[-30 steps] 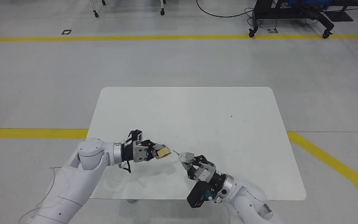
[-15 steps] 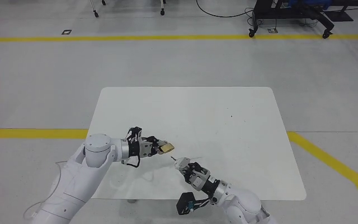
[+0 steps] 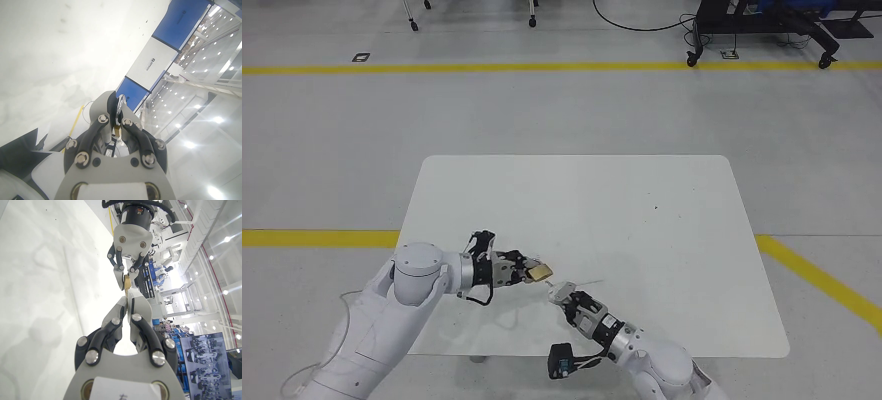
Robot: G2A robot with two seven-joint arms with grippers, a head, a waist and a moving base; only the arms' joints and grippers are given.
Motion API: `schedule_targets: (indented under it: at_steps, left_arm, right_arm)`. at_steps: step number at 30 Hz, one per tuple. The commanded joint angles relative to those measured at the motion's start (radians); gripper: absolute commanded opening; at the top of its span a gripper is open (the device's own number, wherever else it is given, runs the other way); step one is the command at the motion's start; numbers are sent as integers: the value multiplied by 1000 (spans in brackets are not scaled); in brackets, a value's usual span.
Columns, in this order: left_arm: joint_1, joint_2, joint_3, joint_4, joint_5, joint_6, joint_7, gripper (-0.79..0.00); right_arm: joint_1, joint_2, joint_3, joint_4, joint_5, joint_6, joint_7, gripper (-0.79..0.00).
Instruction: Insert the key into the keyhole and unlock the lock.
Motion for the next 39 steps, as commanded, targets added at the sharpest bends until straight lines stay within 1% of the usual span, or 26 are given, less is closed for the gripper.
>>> schedule_targets:
  at_steps: [1,14,22,25,36,37,38,39]
  left_arm:
    - [1,0,2,-3,4,3,1,-785]
    - [8,3,7,-10,14,5,2,-785]
    - [17,4,15,-32,35,12,32,-785]
    - [27,5,4,-52,26,-4,44,-785]
    - [29,5,0,-53,19,-9,46,-785]
    - [30,6,-1,-52,31,-11,63,-785]
    - [37,7,-3,-59,84,-12,144,-785]
    - [50,7,-4,-85,112,-7,214,-785]
  right_arm:
    - [4,-1,-5,4,-4,2,8,-785]
    - [16,-4,-28,15,-33,5,49,-785]
    - [9,-4,-39,8,-62,11,62,-785]
    - [5,-3,-39,4,-63,19,65,-785]
    - [0,-2,-34,-2,-49,23,58,-785]
    - [0,-2,-34,-2,-49,23,58,-785]
    - [0,-2,-34,-2,-49,23,58,-785]
    - [1,-2,-31,-2,-54,29,66,-785]
